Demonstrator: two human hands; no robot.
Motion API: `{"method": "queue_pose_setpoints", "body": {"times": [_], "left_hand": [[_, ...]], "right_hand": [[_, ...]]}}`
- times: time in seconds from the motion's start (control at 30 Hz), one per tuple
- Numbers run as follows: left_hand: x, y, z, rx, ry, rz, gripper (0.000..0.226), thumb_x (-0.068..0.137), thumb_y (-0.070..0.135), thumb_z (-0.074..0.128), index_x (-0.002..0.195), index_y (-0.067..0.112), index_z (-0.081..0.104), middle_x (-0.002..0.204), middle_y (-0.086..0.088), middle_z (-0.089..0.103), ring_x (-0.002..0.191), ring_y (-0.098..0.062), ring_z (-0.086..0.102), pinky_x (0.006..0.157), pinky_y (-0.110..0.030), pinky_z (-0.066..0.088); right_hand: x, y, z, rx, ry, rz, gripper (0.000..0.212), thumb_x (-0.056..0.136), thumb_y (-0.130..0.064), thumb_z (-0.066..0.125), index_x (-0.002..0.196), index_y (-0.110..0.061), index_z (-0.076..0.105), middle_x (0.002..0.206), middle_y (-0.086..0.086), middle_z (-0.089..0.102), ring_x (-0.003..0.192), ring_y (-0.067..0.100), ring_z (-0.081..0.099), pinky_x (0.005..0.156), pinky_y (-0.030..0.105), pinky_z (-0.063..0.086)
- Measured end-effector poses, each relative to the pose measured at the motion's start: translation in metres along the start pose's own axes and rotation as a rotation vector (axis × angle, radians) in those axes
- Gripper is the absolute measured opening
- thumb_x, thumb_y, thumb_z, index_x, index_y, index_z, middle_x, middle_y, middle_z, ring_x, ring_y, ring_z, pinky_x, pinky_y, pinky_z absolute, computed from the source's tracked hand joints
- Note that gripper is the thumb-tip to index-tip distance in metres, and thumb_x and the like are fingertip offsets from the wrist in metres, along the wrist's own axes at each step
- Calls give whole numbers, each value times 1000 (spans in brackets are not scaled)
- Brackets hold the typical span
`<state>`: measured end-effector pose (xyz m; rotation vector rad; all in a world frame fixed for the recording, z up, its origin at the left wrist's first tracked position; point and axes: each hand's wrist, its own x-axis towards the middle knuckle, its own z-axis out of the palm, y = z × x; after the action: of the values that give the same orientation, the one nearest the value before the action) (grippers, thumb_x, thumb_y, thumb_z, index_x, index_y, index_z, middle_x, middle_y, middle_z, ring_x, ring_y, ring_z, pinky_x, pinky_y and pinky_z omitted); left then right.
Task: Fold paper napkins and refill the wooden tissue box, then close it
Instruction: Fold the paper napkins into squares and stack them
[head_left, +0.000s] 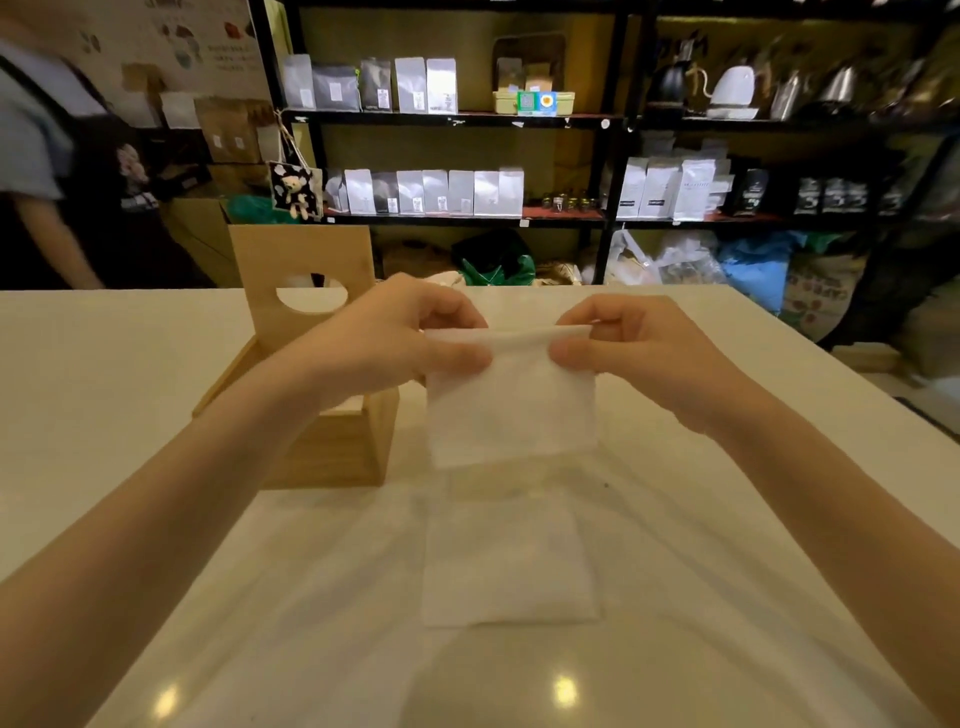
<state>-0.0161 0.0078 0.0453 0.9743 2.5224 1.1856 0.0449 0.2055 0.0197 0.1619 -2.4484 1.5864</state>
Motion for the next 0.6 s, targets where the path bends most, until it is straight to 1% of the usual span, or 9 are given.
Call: {"method": "queue_pose_setpoints", "body": {"times": [0.03,0.1,0.13,0.2,0.3,0.4,0.5,0.57,0.6], "left_hand": [[-8,-2,3,-45,-28,-43,6,80,22,65,86,21,68,73,11,66,61,7,62,50,-4,45],[-22,-8,8,-127,-90,-124,7,81,21,63,86,22,68,73,9,69,63,2,66,51,-8,49],[-27,-11,11,-159,-112,-160,8,82,21,62,86,23,68,75,7,71,66,-2,69,53,-11,52],[-36,-21,18,-201,-123,-234,9,82,21,61,87,24,68,80,5,73,71,-7,70,57,-15,56],[-46,-36,30,-257,-128,-341,9,82,19,62,87,23,68,80,3,73,65,-5,70,53,-15,55],[-52,-47,42,-295,-171,-382,10,84,16,61,89,17,69,77,1,73,59,-5,68,48,-14,51],[-53,-54,52,-299,-172,-395,9,85,13,61,88,11,69,58,5,69,46,-3,62,41,-12,46],[-53,-57,56,-297,-173,-392,8,85,11,61,87,9,68,52,5,68,43,-5,61,38,-13,45],[-53,-58,57,-288,-172,-391,8,85,12,61,88,9,68,56,3,69,45,-7,63,39,-14,47]], "right_hand": [[-7,2,1,23,-11,27,5,81,-14,65,80,-18,68,65,-9,72,66,4,67,63,13,54],[-19,8,5,62,-36,79,7,82,-16,63,80,-16,69,70,-4,70,68,11,66,65,20,55],[-24,10,8,83,-51,110,10,83,-16,62,78,-16,70,71,-2,69,66,13,64,63,22,55],[-35,16,13,107,-100,183,15,84,-15,61,73,-17,70,66,-2,67,59,11,60,54,22,50],[-48,25,20,102,-178,257,14,83,-13,62,73,-12,71,60,0,65,50,11,56,44,22,43],[-53,35,27,70,-212,316,12,83,-12,62,76,-7,71,61,2,62,49,11,53,40,23,39],[-54,43,31,29,-197,385,13,82,-16,64,78,-6,71,60,9,58,48,17,47,40,26,34],[-55,47,33,-15,-190,400,13,82,-19,64,77,-8,71,50,3,56,42,16,43,40,25,30],[-56,49,34,-39,-187,391,13,82,-20,64,76,-10,71,46,-1,55,40,14,41,39,25,29]]}}
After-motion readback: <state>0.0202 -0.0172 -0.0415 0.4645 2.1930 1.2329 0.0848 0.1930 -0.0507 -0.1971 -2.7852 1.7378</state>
